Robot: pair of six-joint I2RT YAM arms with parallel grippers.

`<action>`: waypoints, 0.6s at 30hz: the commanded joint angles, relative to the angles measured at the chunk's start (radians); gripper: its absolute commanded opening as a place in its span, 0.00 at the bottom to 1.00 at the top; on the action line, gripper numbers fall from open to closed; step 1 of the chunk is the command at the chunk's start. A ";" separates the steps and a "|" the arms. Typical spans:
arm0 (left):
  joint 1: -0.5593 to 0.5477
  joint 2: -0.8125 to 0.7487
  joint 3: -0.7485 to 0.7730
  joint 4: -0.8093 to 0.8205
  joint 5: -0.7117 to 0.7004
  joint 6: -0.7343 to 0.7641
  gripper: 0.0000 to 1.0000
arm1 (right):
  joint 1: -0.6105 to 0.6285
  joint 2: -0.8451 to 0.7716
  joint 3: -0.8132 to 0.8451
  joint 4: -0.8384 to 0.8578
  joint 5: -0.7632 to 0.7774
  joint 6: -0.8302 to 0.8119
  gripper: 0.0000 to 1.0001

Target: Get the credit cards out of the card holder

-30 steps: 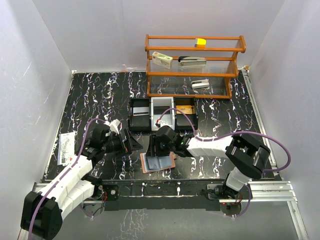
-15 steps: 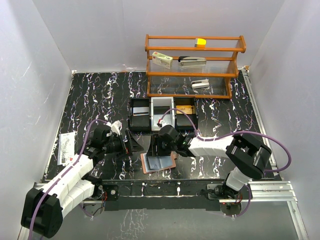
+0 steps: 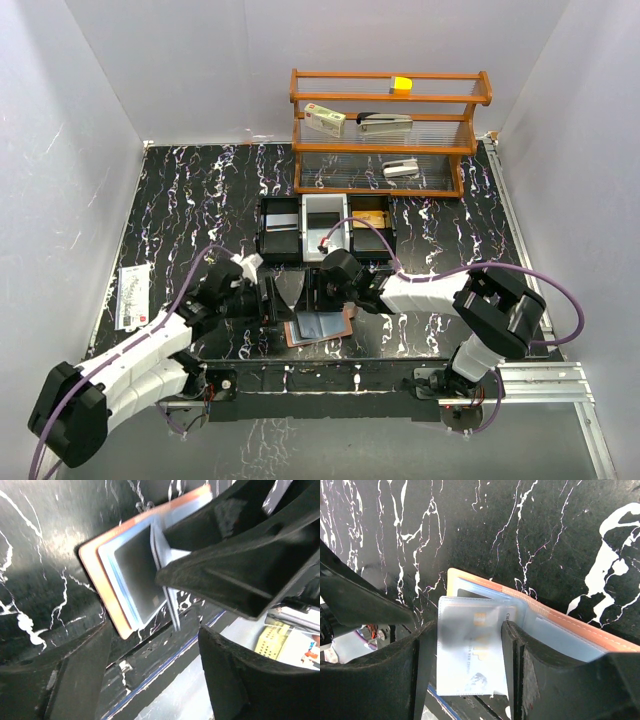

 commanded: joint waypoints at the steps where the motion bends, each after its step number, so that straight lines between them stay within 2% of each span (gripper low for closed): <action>1: -0.088 -0.036 -0.073 0.055 -0.099 -0.089 0.63 | -0.008 -0.034 -0.010 0.044 -0.007 0.012 0.51; 5: -0.112 -0.111 -0.169 0.184 -0.145 -0.164 0.56 | -0.011 -0.034 -0.015 0.053 -0.011 0.015 0.51; 7: -0.114 -0.124 -0.187 0.229 -0.151 -0.183 0.57 | -0.011 -0.034 -0.017 0.055 -0.013 0.018 0.51; 12: -0.125 -0.074 -0.188 0.328 -0.140 -0.201 0.60 | -0.012 -0.035 -0.020 0.057 -0.013 0.016 0.51; 18: -0.144 0.011 -0.178 0.369 -0.134 -0.194 0.58 | -0.015 -0.030 -0.020 0.059 -0.018 0.016 0.51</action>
